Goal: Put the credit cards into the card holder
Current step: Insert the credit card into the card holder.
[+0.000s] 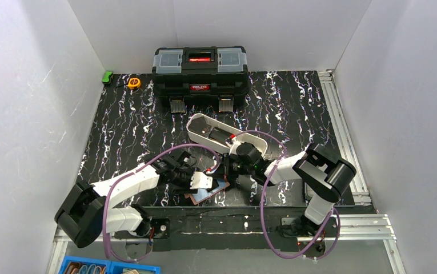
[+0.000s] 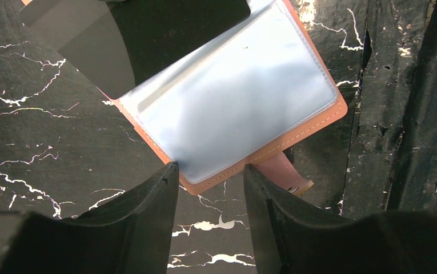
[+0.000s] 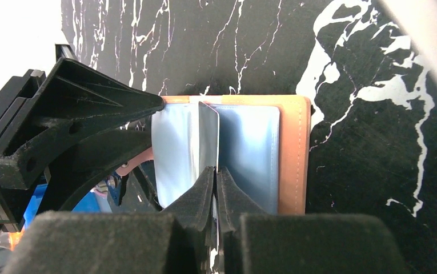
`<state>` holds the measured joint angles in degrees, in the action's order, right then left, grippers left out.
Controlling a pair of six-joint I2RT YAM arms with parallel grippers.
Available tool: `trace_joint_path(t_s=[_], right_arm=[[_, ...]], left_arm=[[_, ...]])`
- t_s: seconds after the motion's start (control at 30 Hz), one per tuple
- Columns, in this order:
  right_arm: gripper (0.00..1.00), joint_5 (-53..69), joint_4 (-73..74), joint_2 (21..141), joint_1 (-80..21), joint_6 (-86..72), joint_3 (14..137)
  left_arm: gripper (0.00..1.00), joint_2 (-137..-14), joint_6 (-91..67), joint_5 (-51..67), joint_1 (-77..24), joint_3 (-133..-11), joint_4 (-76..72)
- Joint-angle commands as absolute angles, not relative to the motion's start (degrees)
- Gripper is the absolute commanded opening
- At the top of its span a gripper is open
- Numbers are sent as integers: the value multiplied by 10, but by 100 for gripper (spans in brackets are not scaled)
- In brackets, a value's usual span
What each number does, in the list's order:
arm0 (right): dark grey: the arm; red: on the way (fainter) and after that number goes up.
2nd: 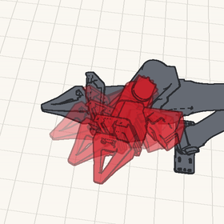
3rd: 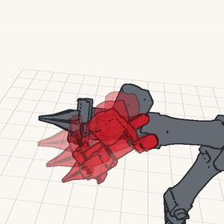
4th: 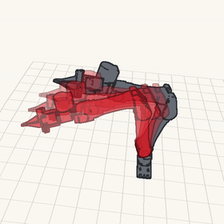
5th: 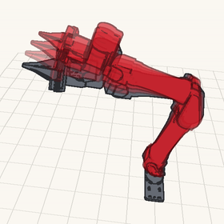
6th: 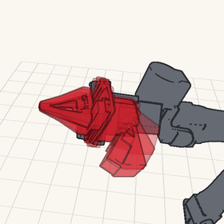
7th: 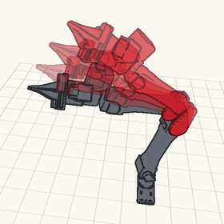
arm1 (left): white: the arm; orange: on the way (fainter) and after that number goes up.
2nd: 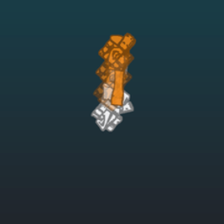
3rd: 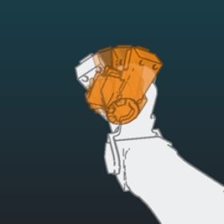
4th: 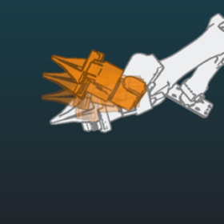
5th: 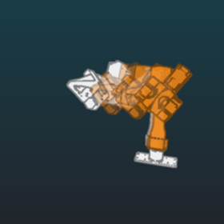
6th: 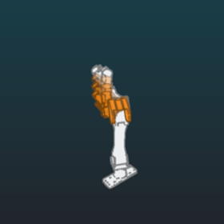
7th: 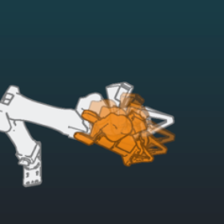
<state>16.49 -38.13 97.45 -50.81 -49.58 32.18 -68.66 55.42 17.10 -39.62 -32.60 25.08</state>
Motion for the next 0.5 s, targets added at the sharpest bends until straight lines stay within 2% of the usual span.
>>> trace_joint_path(t_s=[0.0, 0.23, 0.47], right_arm=[[11, 159, -301, 964, -513, -468, 342], [11, 168, -273, 977, -515, -461, 358], [17, 182, -234, 989, -518, -429, 377]], left_arm=[[43, -687, 554, 158, -399, -312, 248], [42, -694, 553, 156, -399, -314, 243], [42, -695, 554, 155, -399, -313, 240]])
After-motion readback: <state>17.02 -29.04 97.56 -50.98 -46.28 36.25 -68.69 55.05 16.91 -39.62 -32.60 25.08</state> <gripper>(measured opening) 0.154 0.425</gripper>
